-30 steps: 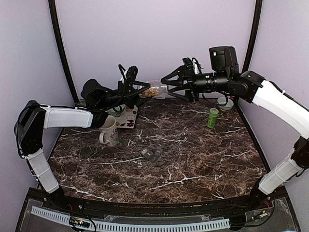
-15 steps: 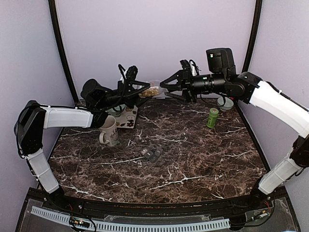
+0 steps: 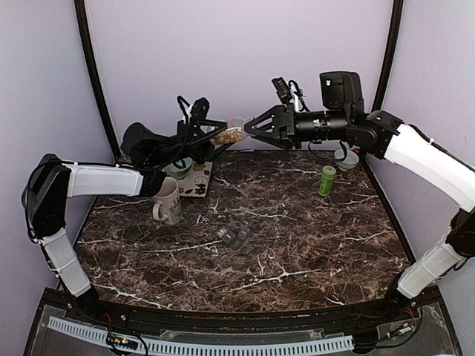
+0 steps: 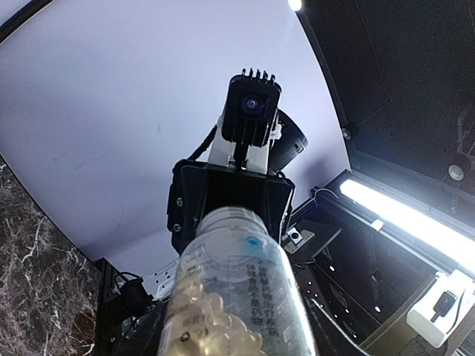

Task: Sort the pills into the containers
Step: Unscrew the lid of the pill bottle.

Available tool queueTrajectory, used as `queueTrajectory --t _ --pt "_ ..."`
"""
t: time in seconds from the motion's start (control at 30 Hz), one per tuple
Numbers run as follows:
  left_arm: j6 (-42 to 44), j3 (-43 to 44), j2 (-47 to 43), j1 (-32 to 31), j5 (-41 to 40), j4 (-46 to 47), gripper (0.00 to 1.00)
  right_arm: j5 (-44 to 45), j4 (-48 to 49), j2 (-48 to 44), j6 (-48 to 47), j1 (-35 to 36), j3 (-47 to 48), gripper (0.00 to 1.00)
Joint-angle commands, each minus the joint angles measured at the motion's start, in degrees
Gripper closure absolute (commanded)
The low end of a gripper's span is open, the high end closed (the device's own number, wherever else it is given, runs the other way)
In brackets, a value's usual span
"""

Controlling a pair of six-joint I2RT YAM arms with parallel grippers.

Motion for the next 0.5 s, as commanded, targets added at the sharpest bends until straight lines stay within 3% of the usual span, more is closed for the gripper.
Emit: queueTrajectory --t 0.0,0.47 --pt "-3.67 1.12 -1.25 -0.39 -2.99 7.23 1.00 -1.33 2.01 -2.90 -13.54 0.51 -3.47 0.74" --pt "-5.40 -0.56 -3.38 -0.37 -3.69 6.98 1.00 0.75 2.56 -3.77 -26.00 -0.03 -4.46 0.75"
